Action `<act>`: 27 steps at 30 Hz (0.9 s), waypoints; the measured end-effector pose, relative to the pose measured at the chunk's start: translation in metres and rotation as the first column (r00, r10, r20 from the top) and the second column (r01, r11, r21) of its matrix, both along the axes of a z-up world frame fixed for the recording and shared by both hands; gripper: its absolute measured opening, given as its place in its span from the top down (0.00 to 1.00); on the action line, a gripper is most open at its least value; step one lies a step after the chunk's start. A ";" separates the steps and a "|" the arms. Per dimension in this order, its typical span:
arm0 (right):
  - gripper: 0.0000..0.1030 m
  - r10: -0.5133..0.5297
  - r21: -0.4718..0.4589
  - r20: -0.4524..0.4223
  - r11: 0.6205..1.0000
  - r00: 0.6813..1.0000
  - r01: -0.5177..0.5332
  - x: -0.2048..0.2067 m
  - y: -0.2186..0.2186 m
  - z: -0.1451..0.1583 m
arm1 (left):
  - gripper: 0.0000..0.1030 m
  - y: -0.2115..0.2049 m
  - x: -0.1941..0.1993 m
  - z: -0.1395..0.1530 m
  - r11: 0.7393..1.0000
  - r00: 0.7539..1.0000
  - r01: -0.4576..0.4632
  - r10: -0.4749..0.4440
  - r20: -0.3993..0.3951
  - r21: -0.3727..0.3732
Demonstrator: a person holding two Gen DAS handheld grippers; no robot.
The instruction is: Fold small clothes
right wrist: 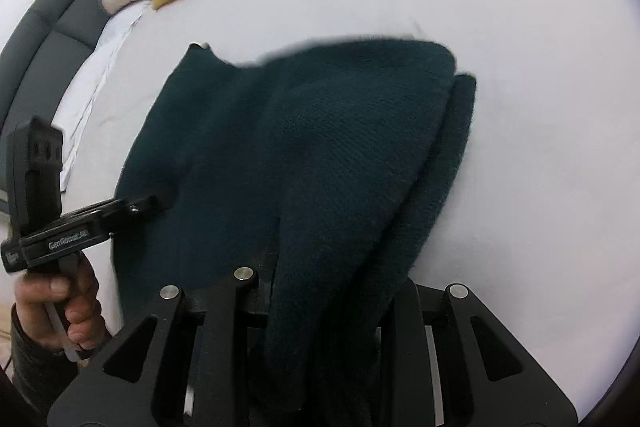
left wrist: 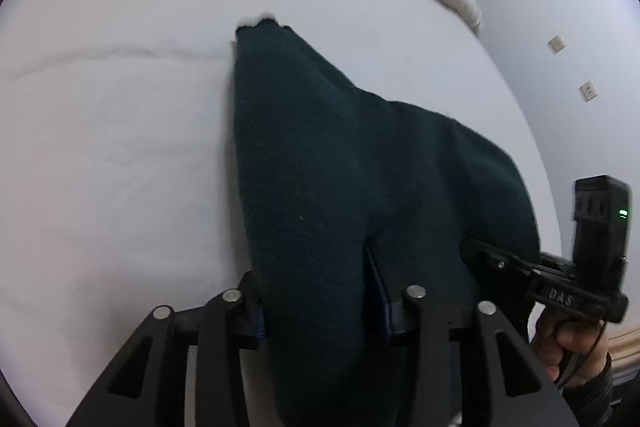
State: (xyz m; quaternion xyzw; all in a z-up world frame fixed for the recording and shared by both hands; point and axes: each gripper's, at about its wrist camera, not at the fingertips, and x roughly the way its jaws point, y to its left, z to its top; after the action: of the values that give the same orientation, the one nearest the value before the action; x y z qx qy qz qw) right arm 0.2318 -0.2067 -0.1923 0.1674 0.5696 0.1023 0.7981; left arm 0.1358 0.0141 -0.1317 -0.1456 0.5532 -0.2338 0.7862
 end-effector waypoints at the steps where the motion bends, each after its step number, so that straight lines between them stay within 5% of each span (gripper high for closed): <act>1: 0.79 -0.024 0.048 -0.008 0.999 1.000 0.024 0.000 -0.008 -0.005 | 0.56 0.003 0.000 -0.001 1.000 1.000 -0.014 0.014 -0.005 -0.024; 3: 0.79 -0.058 0.141 -0.036 0.988 0.998 0.063 0.004 -0.022 -0.011 | 0.55 -0.001 -0.001 0.000 1.000 1.000 -0.014 0.014 0.020 0.000; 6: 0.79 -0.031 0.095 -0.023 0.995 0.999 0.033 0.006 -0.020 -0.011 | 0.52 -0.008 -0.003 0.001 0.998 0.998 -0.013 0.010 0.066 0.055; 9: 0.78 0.000 0.070 0.011 0.998 1.000 -0.001 -0.008 -0.027 -0.020 | 0.50 -0.006 0.002 -0.009 0.999 0.998 -0.040 0.039 0.052 0.012; 13: 0.76 -0.015 0.199 0.069 0.980 0.998 0.001 -0.020 -0.046 -0.029 | 0.43 -0.003 -0.007 -0.007 0.998 0.996 -0.053 0.050 0.070 0.028; 17: 0.63 -0.130 0.266 0.063 0.958 0.990 0.109 -0.032 -0.074 -0.016 | 0.39 0.000 -0.020 0.013 0.994 0.993 -0.097 0.094 0.067 0.044; 20: 0.59 -0.250 0.195 0.097 0.954 0.963 0.228 -0.042 -0.101 0.009 | 0.39 -0.001 -0.038 0.046 0.973 0.974 -0.165 0.135 0.182 0.162; 22: 0.59 -0.303 0.191 0.160 0.943 0.939 0.272 -0.043 -0.111 0.035 | 0.39 -0.004 -0.047 0.064 0.963 0.957 -0.201 0.154 0.247 0.178; 25: 0.59 -0.224 0.313 0.194 0.937 0.955 0.156 -0.027 -0.094 0.055 | 0.38 -0.024 -0.054 0.083 0.977 0.942 -0.154 0.101 0.321 0.147; 27: 0.59 -0.118 0.306 0.194 0.950 0.974 0.054 -0.011 -0.064 0.053 | 0.37 -0.038 -0.052 0.074 0.983 0.951 -0.088 0.035 0.309 0.160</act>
State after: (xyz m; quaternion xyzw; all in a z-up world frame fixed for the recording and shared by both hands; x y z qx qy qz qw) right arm 0.2209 -0.2703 -0.1392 0.2993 0.4523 0.1695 0.8229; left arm 0.0834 -0.0243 -0.0579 -0.0569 0.4386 -0.1801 0.8786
